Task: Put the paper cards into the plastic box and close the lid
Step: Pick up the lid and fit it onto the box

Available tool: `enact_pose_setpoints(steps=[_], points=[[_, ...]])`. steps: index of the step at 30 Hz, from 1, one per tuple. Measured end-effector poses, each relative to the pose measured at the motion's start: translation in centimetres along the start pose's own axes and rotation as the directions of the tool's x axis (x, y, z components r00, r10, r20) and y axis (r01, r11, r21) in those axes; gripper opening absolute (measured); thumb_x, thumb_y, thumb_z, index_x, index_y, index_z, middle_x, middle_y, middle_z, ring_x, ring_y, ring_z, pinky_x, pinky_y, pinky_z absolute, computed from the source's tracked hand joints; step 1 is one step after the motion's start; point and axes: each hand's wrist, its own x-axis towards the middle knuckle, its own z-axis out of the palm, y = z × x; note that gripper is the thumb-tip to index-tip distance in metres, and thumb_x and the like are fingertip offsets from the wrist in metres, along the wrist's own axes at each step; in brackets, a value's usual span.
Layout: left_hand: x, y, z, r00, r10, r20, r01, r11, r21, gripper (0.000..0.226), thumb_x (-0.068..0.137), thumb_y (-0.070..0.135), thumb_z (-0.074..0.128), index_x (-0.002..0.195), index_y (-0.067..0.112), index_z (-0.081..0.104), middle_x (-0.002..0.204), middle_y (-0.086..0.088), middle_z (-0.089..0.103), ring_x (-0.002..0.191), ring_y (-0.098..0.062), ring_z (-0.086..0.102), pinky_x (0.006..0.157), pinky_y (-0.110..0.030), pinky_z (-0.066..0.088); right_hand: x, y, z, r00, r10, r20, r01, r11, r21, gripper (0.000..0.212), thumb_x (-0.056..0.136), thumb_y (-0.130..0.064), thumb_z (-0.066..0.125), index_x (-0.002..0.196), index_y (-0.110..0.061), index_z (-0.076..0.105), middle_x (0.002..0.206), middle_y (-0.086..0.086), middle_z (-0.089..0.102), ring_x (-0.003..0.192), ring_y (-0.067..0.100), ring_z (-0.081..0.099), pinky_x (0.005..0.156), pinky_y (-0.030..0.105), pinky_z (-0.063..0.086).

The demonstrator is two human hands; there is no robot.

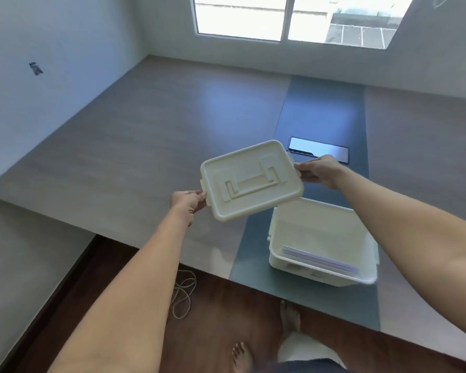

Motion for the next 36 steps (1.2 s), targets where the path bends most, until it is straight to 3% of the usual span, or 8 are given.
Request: enact_pose_setpoints(steps=[2, 6, 11, 14, 20, 25, 30, 36], points=[[-0.3, -0.1, 1.7, 0.999, 0.004, 0.036, -0.006, 0.999, 0.039, 0.011, 0.085, -0.014, 0.062, 0.081, -0.004, 0.059, 0.113, -0.032, 0.063, 0.094, -0.034, 0.065, 0.082, -0.036, 0.054, -1.3, 1.2, -2.1, 0.998, 0.014, -0.058, -0.013, 1.000, 0.021, 0.032, 0.084, -0.012, 0.076, 0.107, 0.010, 0.070, 0.100, 0.021, 0.074, 0.075, 0.025, 0.072, 0.067, 0.028, 0.062], [-1.4, -0.7, 4.8, 0.989, -0.003, 0.147, -0.017, 0.991, 0.134, 0.022, 0.086, -0.009, 0.064, 0.108, -0.011, 0.062, 0.099, -0.025, 0.065, 0.067, -0.025, 0.064, 0.053, -0.025, 0.059, -3.8, 4.2, -5.7, 0.979, 0.070, -0.190, -0.054, 0.995, 0.088, 0.035, 0.081, -0.015, 0.079, 0.105, 0.009, 0.071, 0.099, 0.022, 0.073, 0.082, 0.030, 0.070, 0.092, 0.042, 0.058], [-2.4, -2.1, 8.1, 0.973, -0.017, 0.231, -0.044, 0.966, 0.255, 0.029, 0.086, -0.007, 0.065, 0.115, -0.013, 0.061, 0.094, -0.022, 0.068, 0.077, -0.029, 0.068, 0.074, -0.033, 0.055, -6.9, 8.1, -9.1, 0.951, 0.135, -0.279, -0.109, 0.988, 0.107, 0.032, 0.083, -0.018, 0.077, 0.106, 0.005, 0.072, 0.081, 0.012, 0.073, 0.064, 0.020, 0.070, 0.080, 0.034, 0.058], [-2.9, -3.0, 9.5, 0.965, -0.011, 0.262, -0.073, 0.949, 0.307, 0.028, 0.086, -0.006, 0.066, 0.113, -0.013, 0.062, 0.097, -0.023, 0.069, 0.078, -0.029, 0.067, 0.069, -0.031, 0.057, -8.4, 9.9, -10.2, 0.932, 0.153, -0.329, -0.113, 0.984, 0.135, 0.032, 0.084, -0.019, 0.076, 0.106, 0.004, 0.072, 0.079, 0.012, 0.072, 0.059, 0.017, 0.068, 0.069, 0.029, 0.055], [-3.7, -4.8, 10.8, 0.953, 0.016, 0.301, -0.144, 0.901, 0.409, 0.028, 0.086, -0.007, 0.066, 0.113, -0.015, 0.061, 0.098, -0.024, 0.066, 0.086, -0.033, 0.065, 0.079, -0.034, 0.055, -10.5, 13.6, -10.8, 0.899, 0.145, -0.414, -0.090, 0.985, 0.149, 0.037, 0.084, -0.020, 0.076, 0.107, 0.009, 0.070, 0.094, 0.020, 0.073, 0.074, 0.025, 0.068, 0.092, 0.042, 0.057], [-4.3, -6.5, 10.3, 0.940, 0.019, 0.341, -0.177, 0.880, 0.440, 0.029, 0.087, -0.008, 0.064, 0.114, -0.017, 0.059, 0.097, -0.023, 0.064, 0.081, -0.030, 0.064, 0.053, -0.020, 0.057, -11.6, 15.8, -10.7, 0.889, 0.158, -0.430, -0.086, 0.980, 0.181, 0.037, 0.081, -0.020, 0.080, 0.102, 0.009, 0.072, 0.101, 0.022, 0.074, 0.084, 0.029, 0.068, 0.094, 0.045, 0.057], [-4.2, -8.5, 9.7, 0.941, -0.017, 0.337, -0.142, 0.887, 0.440, 0.027, 0.088, -0.003, 0.065, 0.112, -0.015, 0.061, 0.097, -0.021, 0.066, 0.075, -0.025, 0.066, 0.071, -0.028, 0.056, -12.0, 17.2, -10.8, 0.884, 0.166, -0.437, -0.046, 0.962, 0.271, 0.038, 0.081, -0.016, 0.079, 0.105, 0.012, 0.070, 0.100, 0.024, 0.074, 0.079, 0.030, 0.070, 0.088, 0.042, 0.058], [-4.1, -8.8, 9.8, 0.935, -0.010, 0.354, -0.144, 0.903, 0.405, 0.022, 0.088, -0.004, 0.064, 0.109, -0.013, 0.063, 0.084, -0.014, 0.066, 0.066, -0.019, 0.064, 0.055, -0.019, 0.055, -12.5, 18.0, -11.1, 0.885, 0.151, -0.440, -0.037, 0.966, 0.257, 0.031, 0.082, -0.016, 0.079, 0.097, 0.009, 0.070, 0.097, 0.025, 0.074, 0.078, 0.031, 0.070, 0.092, 0.045, 0.058]])
